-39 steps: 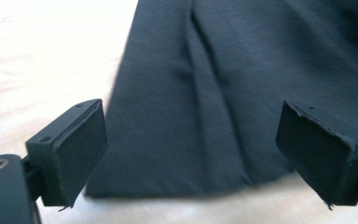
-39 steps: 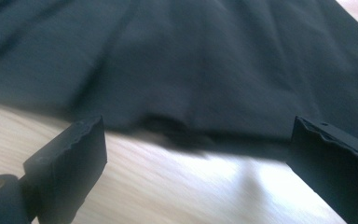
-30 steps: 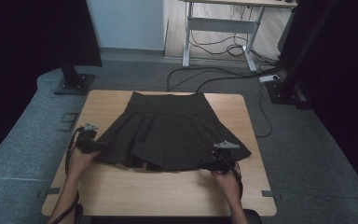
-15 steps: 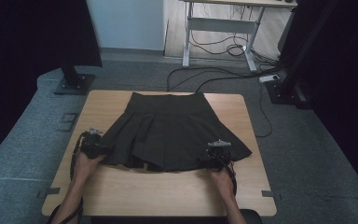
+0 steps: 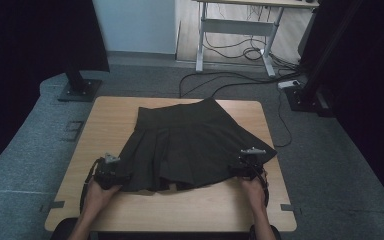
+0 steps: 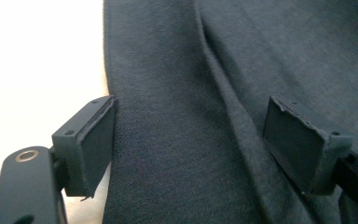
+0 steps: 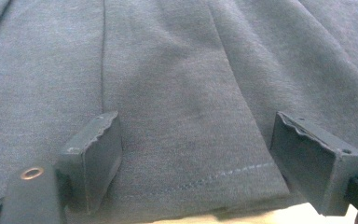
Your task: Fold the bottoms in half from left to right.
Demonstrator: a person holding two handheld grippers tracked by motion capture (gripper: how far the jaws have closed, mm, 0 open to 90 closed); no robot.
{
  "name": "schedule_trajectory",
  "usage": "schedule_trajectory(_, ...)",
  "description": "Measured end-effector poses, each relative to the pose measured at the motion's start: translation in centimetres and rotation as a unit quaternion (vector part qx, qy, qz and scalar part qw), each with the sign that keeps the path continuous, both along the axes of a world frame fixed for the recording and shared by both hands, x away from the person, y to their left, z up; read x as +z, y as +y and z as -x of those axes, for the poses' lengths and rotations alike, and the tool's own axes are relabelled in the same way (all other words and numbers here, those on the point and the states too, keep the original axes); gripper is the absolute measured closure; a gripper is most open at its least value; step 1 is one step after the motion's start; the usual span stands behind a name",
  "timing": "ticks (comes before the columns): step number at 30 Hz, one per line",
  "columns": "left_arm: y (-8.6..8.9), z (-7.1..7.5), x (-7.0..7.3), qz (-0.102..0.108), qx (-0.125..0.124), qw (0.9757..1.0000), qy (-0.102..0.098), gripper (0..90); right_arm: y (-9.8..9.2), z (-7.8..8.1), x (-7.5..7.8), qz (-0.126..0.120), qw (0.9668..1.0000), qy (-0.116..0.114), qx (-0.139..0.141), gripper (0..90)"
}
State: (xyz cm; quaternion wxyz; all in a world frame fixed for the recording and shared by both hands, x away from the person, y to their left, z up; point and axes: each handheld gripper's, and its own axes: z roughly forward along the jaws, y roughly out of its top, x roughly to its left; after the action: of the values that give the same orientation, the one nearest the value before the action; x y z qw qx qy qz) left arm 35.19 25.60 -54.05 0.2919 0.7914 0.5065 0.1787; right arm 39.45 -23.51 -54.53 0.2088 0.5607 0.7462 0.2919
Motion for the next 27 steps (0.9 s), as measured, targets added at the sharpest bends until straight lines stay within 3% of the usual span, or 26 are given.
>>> schedule_trajectory(5, -1.3, 1.3, 0.0, -0.002, -0.01, 0.9999, 0.002, 18.4, -0.9, -0.1, 0.0, -0.001, 0.9999, -0.001, -0.011, 17.0)
schedule_trajectory(14, -5.1, 5.6, -0.2, 0.001, -0.044, 0.999, -0.007, 18.6, -1.9, 0.9, 0.2, 0.006, 0.9997, 0.004, -0.022, 20.6)
schedule_trajectory(27, -7.1, 8.5, -0.2, 0.002, -0.09, 0.9959, -0.002, 18.5, -3.5, 2.2, 0.4, 0.01, 0.9996, 0.012, -0.025, 24.6)
